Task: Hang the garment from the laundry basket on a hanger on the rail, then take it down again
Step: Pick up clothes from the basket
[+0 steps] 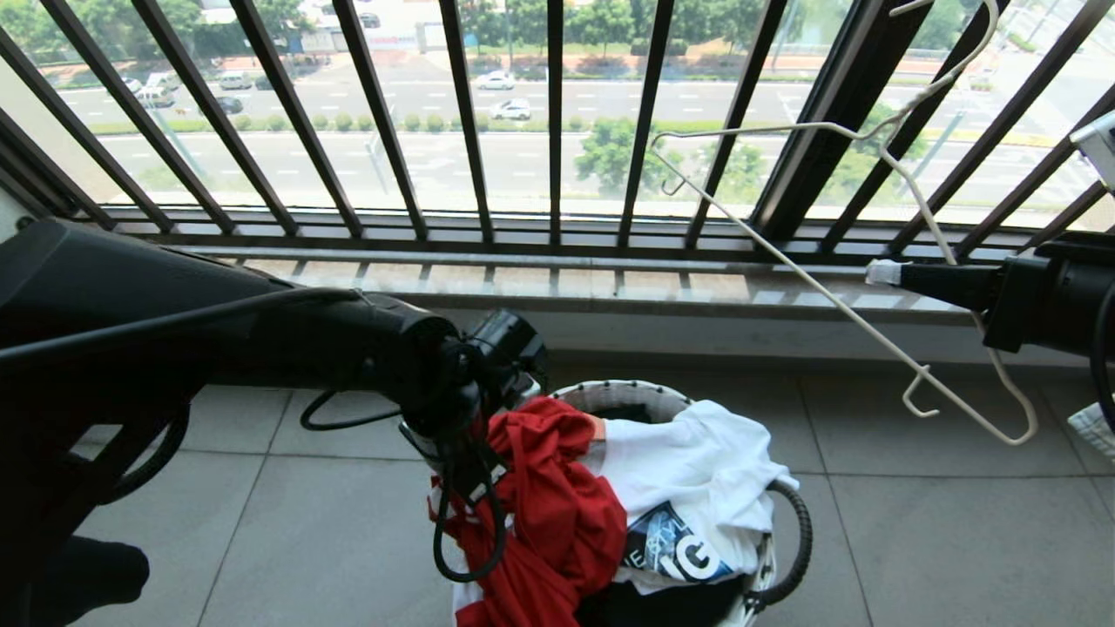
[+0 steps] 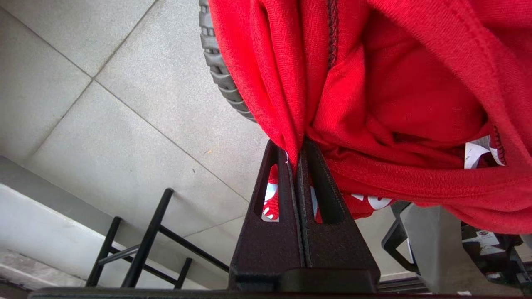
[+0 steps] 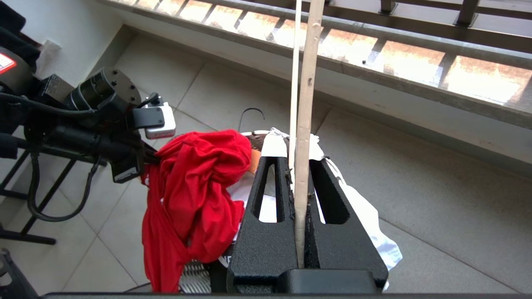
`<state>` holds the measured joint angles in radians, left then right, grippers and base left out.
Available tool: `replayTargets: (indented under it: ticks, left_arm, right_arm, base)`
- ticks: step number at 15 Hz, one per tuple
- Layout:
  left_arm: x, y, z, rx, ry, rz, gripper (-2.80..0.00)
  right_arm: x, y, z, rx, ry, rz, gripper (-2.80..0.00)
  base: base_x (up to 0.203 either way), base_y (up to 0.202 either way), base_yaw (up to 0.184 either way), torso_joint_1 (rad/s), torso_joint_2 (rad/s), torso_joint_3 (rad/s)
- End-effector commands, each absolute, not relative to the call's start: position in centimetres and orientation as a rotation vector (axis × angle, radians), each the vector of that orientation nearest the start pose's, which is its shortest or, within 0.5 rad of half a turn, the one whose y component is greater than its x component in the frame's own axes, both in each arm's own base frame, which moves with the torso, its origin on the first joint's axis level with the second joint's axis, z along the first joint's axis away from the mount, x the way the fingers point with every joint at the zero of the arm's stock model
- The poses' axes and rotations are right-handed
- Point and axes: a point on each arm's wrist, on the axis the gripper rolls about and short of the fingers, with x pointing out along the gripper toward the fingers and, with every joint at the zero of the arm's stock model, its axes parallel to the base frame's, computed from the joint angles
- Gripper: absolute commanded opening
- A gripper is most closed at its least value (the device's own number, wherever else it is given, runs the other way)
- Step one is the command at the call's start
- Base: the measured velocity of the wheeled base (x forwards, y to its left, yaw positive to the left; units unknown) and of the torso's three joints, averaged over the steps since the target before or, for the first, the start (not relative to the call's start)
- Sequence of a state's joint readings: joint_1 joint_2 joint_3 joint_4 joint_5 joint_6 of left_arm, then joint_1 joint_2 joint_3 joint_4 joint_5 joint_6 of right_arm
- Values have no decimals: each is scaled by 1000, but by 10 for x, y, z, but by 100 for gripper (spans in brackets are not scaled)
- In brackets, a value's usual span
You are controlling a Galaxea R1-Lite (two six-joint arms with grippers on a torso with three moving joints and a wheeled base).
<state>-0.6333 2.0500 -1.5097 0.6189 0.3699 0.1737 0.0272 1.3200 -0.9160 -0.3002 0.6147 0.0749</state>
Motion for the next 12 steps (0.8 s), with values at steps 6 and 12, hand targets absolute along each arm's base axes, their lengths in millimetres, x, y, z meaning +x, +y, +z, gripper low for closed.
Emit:
replayTargets:
  ticks: [6, 12]
  left_arm:
    - [261, -203, 186, 735, 1077, -477, -280]
    - [274, -219, 146, 812, 1179, -508, -280]
  right_arm:
    - [213, 19, 282, 102, 121, 641, -280]
    - [215, 18, 281, 104, 126, 634, -280]
  base:
    - [0, 0, 0, 0, 0, 0]
    - [0, 0, 0, 0, 0, 0]
